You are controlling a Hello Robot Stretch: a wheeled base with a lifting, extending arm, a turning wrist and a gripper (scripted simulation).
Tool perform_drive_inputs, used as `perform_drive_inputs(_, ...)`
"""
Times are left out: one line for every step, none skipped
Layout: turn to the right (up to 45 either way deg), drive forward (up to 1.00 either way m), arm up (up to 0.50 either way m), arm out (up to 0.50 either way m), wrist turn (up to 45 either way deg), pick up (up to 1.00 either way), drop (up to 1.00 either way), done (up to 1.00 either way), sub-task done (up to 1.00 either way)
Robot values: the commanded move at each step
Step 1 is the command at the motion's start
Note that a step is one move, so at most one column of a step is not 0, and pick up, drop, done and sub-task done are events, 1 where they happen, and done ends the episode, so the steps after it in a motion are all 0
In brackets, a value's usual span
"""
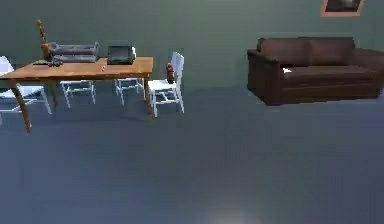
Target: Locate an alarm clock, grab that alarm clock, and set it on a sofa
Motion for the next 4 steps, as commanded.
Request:
perform_drive_inputs(-42.0,0.00,0.00,0.00,0.0,0.00,0.00,0.00,0.00)
perform_drive_inputs(0.0,0.45,0.00,0.00,0.0,0.00,0.00,0.00,0.00)
perform_drive_inputs(-39.0,0.00,0.00,0.00,0.0,0.00,0.00,0.00,0.00)
perform_drive_inputs(0.0,1.00,0.00,0.00,0.0,0.00,0.00,0.00,0.00)
